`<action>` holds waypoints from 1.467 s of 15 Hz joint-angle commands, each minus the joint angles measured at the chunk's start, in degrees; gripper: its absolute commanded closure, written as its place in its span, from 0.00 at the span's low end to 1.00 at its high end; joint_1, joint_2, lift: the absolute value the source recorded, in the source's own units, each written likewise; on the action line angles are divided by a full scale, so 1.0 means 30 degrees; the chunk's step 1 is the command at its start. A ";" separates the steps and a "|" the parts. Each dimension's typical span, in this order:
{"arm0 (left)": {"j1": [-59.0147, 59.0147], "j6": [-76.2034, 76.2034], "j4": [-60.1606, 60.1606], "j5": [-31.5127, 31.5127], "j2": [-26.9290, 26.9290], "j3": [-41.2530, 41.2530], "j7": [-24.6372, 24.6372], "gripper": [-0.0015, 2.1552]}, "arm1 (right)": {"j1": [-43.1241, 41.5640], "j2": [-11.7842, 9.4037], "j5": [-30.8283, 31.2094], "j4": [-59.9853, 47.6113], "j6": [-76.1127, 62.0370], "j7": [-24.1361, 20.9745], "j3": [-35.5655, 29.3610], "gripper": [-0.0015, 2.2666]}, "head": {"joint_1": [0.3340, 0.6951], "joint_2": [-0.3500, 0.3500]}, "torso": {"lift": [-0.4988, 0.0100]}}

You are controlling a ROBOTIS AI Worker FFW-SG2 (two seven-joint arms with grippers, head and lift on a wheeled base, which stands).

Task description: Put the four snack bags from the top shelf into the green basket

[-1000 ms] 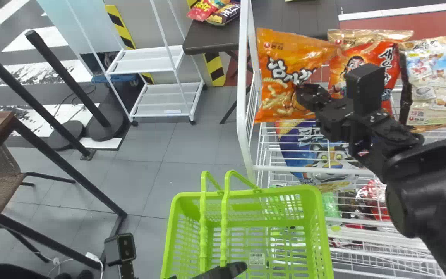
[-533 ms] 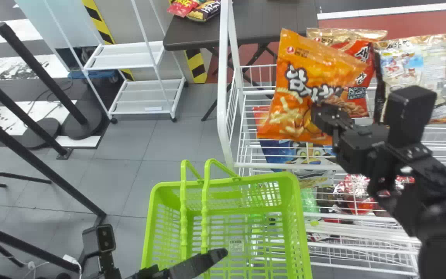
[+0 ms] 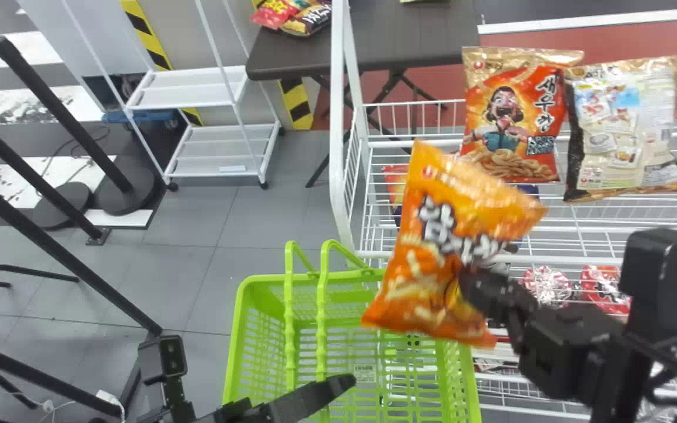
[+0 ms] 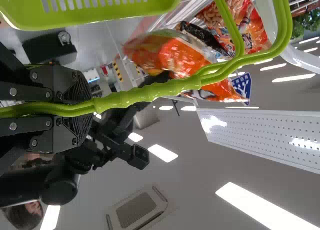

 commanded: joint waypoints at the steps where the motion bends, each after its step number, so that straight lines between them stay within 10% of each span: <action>1: -0.0007 0.0035 0.0027 -0.0091 -0.0013 0.0014 0.0006 1.00 | 0.0227 -0.0151 -0.0514 -0.0127 0.2089 0.0034 0.0585 0.99 | 1.00 0.88 | 0.98; 4: -0.0007 0.0094 0.0027 -0.0091 -0.0071 -0.0015 0.0006 1.00 | -0.0008 -0.0356 0.0247 0.0840 0.2441 -0.0142 0.1962 0.99 | 1.00 1.00 | 0.98; 6: -0.0007 0.0094 0.0027 -0.0091 -0.0100 -0.0103 -0.0023 1.00 | -0.0623 -0.0386 0.1009 0.2334 0.2441 -0.0230 0.2958 0.81 | 1.00 1.00 | 0.98; 8: -0.0037 0.0094 0.0027 -0.0120 -0.0100 -0.0162 0.0006 1.00 | -0.0828 -0.0591 0.1156 0.2686 0.2441 -0.0230 0.3339 0.12 | 1.00 1.00 | 0.98; 9: -0.0037 0.0094 0.0027 -0.0120 -0.0100 -0.0162 0.0006 1.00 | -0.0828 -0.0620 0.1068 0.2686 0.2441 -0.0230 0.3339 0.00 | 1.00 1.00 | 0.98; 18: 0.0227 0.0094 0.0027 0.0055 0.0017 -0.0162 -0.0169 1.00 | -0.1765 -0.0796 -0.0690 0.1338 0.0507 -0.0523 -0.0968 0.03 | 1.00 1.00 | 0.98; 22: 0.0374 0.0094 -0.0090 0.0173 0.0075 -0.0133 -0.0257 1.00 | -0.5457 -0.0796 0.1068 0.5000 -0.2716 -0.1841 -0.1436 0.03 | 1.00 0.73 | 0.98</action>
